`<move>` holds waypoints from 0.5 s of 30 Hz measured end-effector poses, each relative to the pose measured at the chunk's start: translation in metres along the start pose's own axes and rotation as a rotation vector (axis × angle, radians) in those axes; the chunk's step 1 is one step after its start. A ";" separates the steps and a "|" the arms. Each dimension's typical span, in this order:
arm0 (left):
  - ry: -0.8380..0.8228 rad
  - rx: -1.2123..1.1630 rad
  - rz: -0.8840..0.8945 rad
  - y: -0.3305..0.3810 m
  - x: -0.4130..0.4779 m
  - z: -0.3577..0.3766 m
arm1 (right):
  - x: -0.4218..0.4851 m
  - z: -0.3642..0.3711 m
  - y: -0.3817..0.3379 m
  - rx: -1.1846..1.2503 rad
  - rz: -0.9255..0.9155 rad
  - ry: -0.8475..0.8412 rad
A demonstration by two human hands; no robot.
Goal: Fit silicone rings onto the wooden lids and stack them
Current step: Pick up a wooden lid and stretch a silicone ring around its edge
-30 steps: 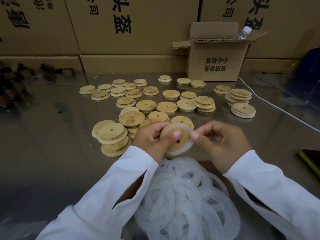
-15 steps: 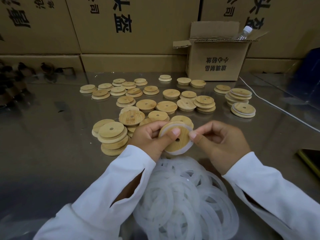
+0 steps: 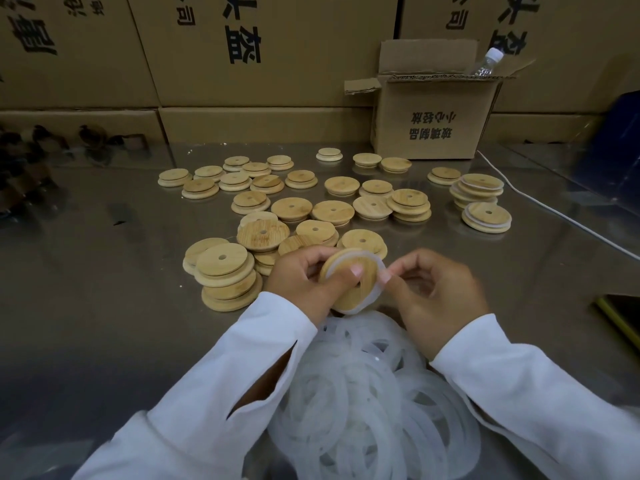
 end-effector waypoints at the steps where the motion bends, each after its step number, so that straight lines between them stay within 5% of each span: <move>1: -0.004 0.058 0.040 0.001 0.000 0.000 | 0.000 0.000 -0.002 -0.014 -0.027 -0.011; 6: -0.029 0.066 0.043 0.003 0.000 0.000 | 0.002 -0.003 -0.009 -0.064 -0.119 -0.027; 15: -0.091 -0.074 -0.013 0.005 0.002 -0.001 | 0.011 -0.003 -0.013 0.039 -0.019 -0.174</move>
Point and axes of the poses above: each hand's wrist, its own x-axis towards the middle knuckle, its own z-axis out of the palm, y = z × x, the point moved 6 cm from there along x, towards the middle knuckle, and after that the axes turned 15 degrees about y, right-handed, at the moved point
